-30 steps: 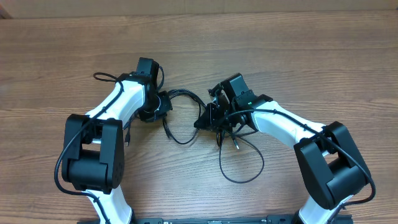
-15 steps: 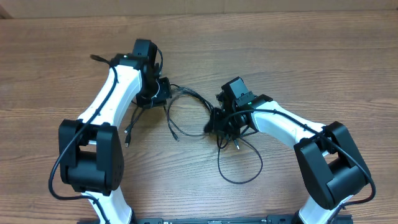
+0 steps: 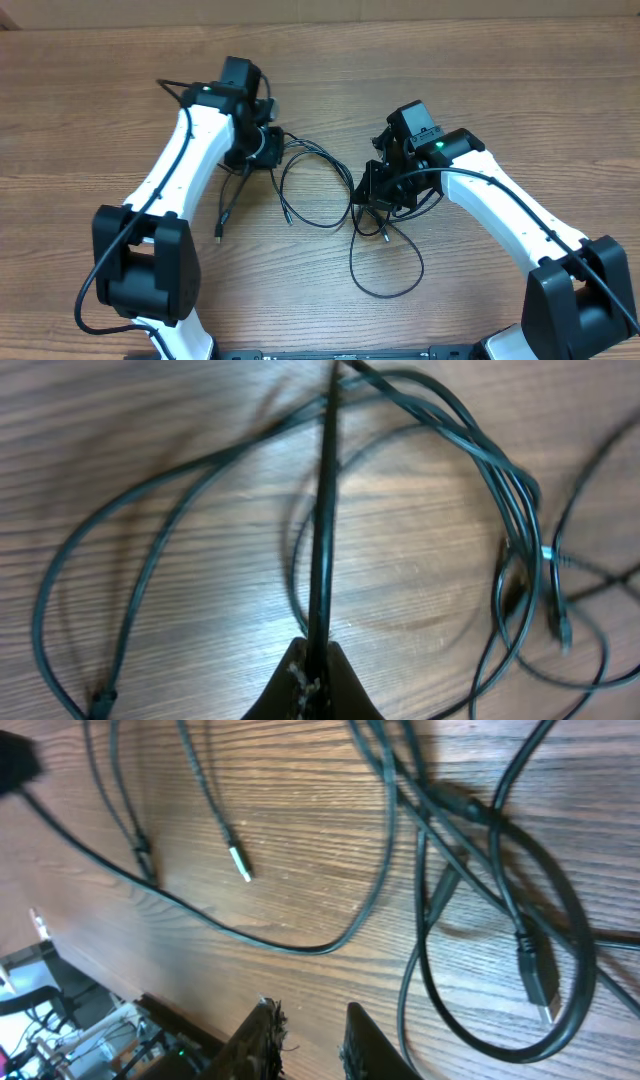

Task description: Untangle cables

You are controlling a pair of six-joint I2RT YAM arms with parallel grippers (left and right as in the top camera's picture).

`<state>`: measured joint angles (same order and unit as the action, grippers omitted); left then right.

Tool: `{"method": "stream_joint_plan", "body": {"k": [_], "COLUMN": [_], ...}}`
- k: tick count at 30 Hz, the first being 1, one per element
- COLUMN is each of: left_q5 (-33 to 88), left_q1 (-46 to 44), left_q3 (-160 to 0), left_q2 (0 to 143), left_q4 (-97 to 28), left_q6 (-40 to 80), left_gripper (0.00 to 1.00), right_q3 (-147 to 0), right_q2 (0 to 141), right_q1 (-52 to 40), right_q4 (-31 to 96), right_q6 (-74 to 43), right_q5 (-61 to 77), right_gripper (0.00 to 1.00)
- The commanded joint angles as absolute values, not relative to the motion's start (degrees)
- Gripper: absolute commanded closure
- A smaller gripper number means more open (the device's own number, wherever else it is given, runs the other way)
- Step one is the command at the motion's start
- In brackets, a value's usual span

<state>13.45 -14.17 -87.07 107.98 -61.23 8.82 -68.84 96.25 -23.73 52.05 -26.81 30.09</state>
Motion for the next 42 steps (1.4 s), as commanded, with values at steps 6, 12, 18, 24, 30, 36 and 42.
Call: {"method": "stream_joint_plan", "body": {"k": [6, 12, 18, 24, 30, 36, 42], "left_q5": [13.63, 14.09, 25.63, 32.03, 33.95, 37.8, 45.52], "left_q1": [-22.63, -23.14, -20.47, -19.86, -19.46, -17.61, -15.49], "left_q3": [-88.55, -88.92, -89.12, -89.1, -89.1, -89.1, -89.1], "left_q2": [106.04, 106.02, 106.0, 106.02, 106.02, 106.02, 106.02], "left_q4": [-63.92, -66.89, -67.05, -66.74, -68.16, -69.67, -70.83], "left_q6": [3.14, 2.74, 1.17, 1.26, 1.3, 1.93, 1.91], "left_gripper": [0.96, 0.96, 0.96, 0.96, 0.96, 0.96, 0.96], "right_q3": [-69.04, -68.2, -68.2, -68.2, -68.2, -68.18, -67.0], "right_q2": [96.01, 98.26, 102.65, 105.58, 106.39, 106.54, 106.54], "right_q1": [-23.94, -24.14, -24.77, -27.97, -31.18, -31.59, -31.66], "right_q4": [46.22, 42.61, 38.04, 28.4, 25.76, 25.3, 21.56], "right_q6": [-41.23, -52.36, -55.59, -55.77, -61.6, -61.71, -61.69], "right_q5": [32.1, 29.78, 32.03, 32.1, 22.83, 20.58, 20.4], "right_gripper": [0.58, 0.43, 0.34, 0.36, 0.41, 0.41, 0.4]}}
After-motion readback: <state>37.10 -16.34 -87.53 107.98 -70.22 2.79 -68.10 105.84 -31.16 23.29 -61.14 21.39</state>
